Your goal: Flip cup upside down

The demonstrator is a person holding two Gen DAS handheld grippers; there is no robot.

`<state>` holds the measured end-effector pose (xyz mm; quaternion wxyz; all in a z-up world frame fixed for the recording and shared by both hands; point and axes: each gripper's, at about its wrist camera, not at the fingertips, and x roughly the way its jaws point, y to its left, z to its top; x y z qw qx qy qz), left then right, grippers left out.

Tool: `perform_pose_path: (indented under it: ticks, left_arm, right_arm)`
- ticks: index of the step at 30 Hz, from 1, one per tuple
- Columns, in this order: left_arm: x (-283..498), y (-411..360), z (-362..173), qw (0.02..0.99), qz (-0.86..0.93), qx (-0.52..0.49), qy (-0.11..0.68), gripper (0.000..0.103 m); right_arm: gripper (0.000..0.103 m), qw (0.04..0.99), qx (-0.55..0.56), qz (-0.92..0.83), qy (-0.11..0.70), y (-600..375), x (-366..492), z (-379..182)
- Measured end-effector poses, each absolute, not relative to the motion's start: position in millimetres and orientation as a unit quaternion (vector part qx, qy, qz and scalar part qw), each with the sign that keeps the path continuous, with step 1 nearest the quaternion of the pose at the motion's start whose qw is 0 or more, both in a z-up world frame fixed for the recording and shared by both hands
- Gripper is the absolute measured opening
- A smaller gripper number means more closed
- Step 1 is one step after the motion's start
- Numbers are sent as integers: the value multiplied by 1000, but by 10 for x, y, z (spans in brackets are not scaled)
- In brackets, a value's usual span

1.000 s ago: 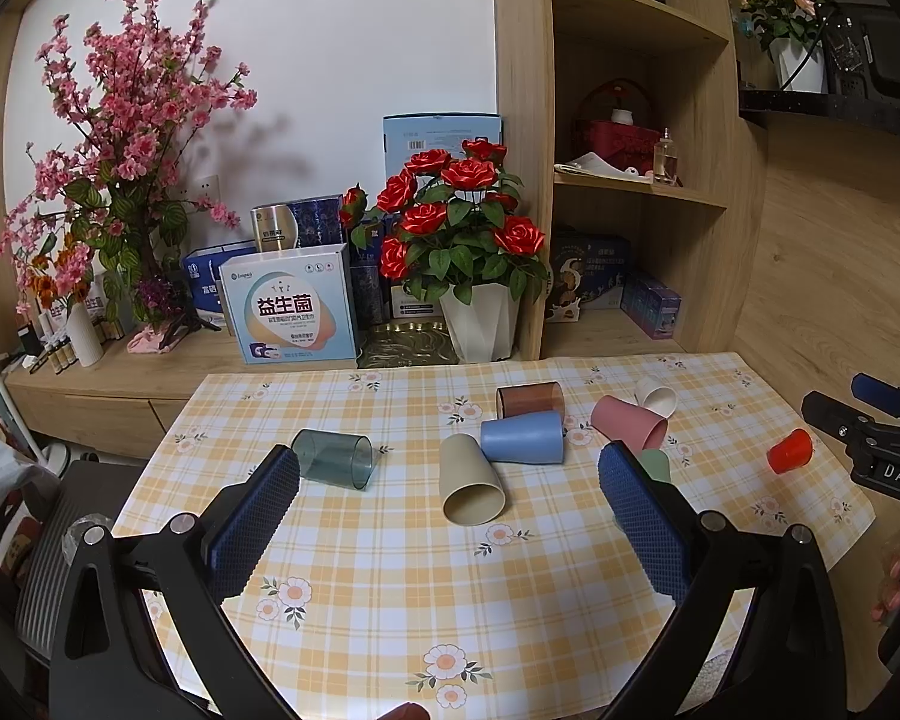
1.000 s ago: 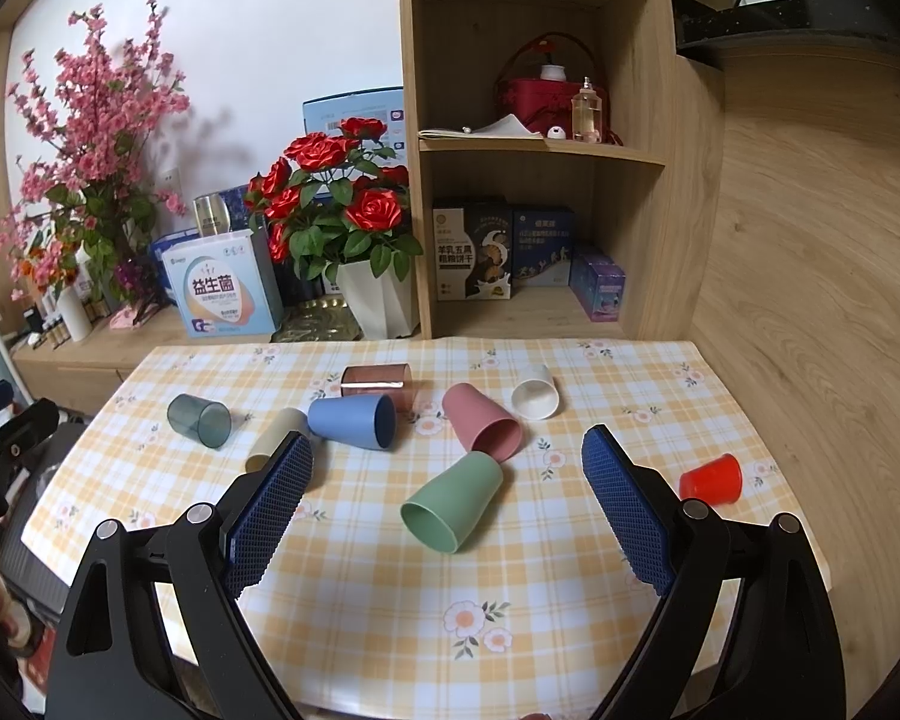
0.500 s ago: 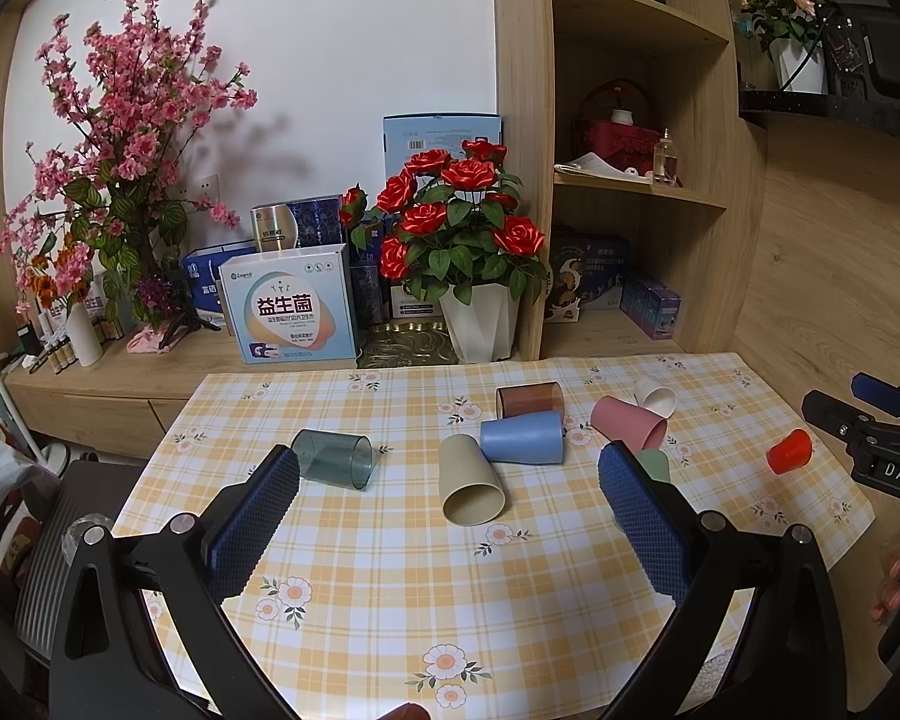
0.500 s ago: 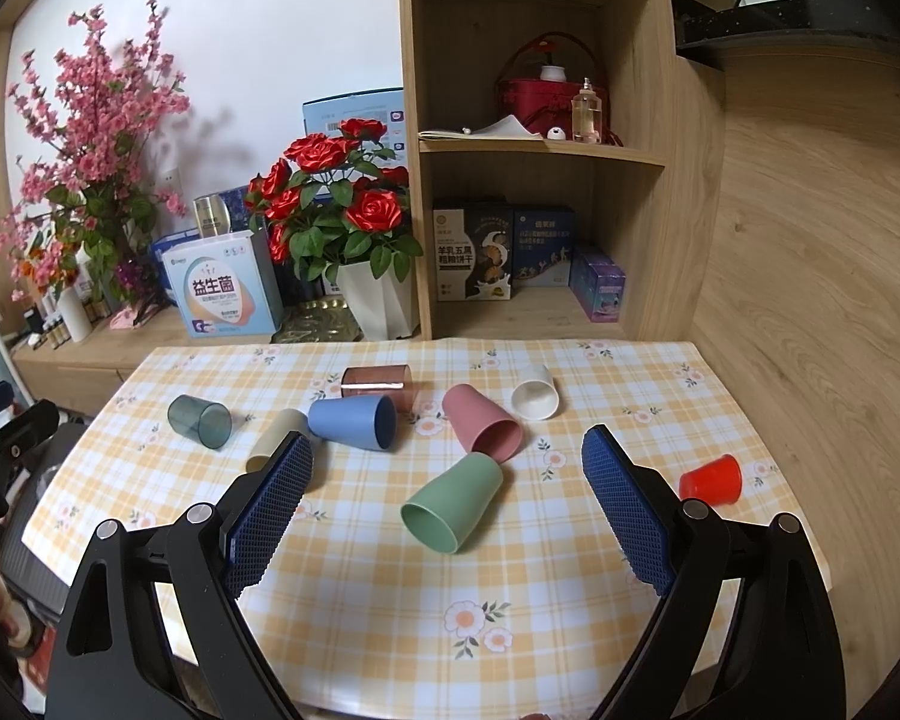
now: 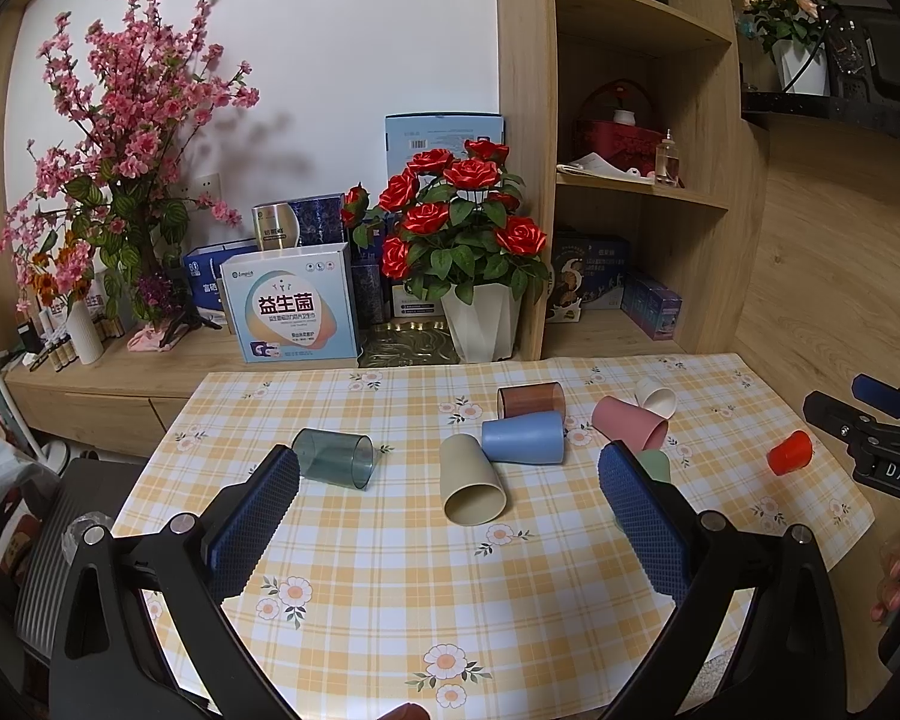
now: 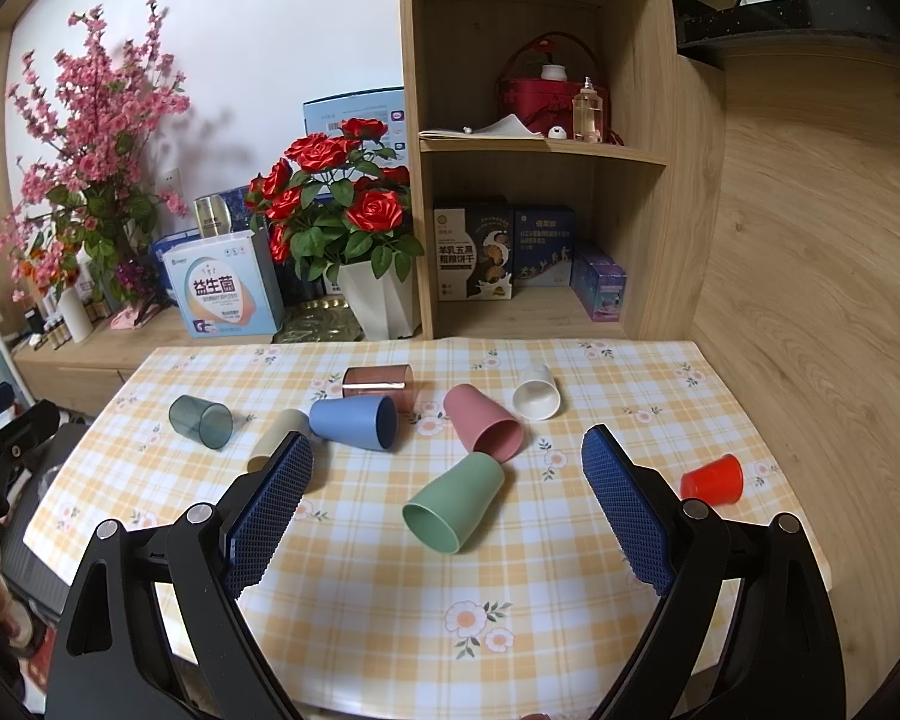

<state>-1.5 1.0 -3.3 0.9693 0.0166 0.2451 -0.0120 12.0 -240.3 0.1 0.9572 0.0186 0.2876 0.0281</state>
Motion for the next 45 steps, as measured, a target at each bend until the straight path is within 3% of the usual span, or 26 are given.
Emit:
perform_pose_path:
  ticks: [9,23,35,45]
  left_arm:
    - [74,156,-144,968,-32,-12,248,97]
    - [496,477,-555,959,-11,-14,282,97]
    - [996,782,-703,956,16,-21,291,97]
    - [1352,1206,-822,950,47,-38,307,97]
  right_arm:
    - [88,955,47,27,293,-2486,166,-80]
    - [88,937,66,32,341,-2893,625,-696]
    - [88,902,-44,158,399,-2580,1662,-745]
    - [88,837,-139,208,486,-2067,2760,-1136]
